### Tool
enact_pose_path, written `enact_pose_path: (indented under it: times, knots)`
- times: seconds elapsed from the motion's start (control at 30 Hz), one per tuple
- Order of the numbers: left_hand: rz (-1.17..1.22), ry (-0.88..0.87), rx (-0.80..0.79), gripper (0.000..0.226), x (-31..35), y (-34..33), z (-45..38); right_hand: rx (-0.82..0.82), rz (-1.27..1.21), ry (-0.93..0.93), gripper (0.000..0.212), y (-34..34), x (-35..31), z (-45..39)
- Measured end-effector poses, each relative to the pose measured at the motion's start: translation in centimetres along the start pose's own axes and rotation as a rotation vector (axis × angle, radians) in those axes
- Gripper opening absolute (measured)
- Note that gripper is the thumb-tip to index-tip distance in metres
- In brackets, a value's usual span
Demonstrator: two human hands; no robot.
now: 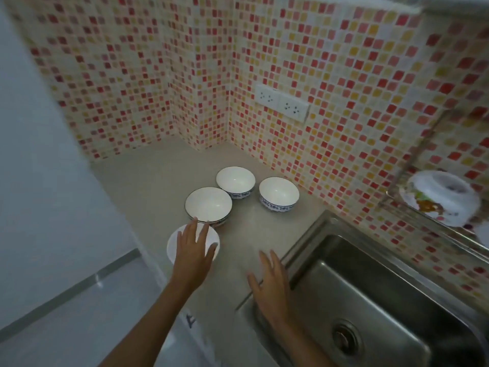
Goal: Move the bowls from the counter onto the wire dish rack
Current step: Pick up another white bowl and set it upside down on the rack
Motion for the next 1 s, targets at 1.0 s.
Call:
enact_pose_path:
  times: [1.0]
  knots:
    - [0.723, 0.205, -0.234, 0.036, -0.4, -0.6, -3.2, 0.195, -0.43, -0.368, 0.053, -2.2, -4.9, -1.7]
Point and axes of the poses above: each hand's wrist, its own z-axis away from the middle knuckle, its own y-axis out of the back of the hand, x = y × z, the point moved 1 cm from there along -z, towards the middle knuckle, and after that the axes turned 5 degrees about -z, right-handed, at the moved point
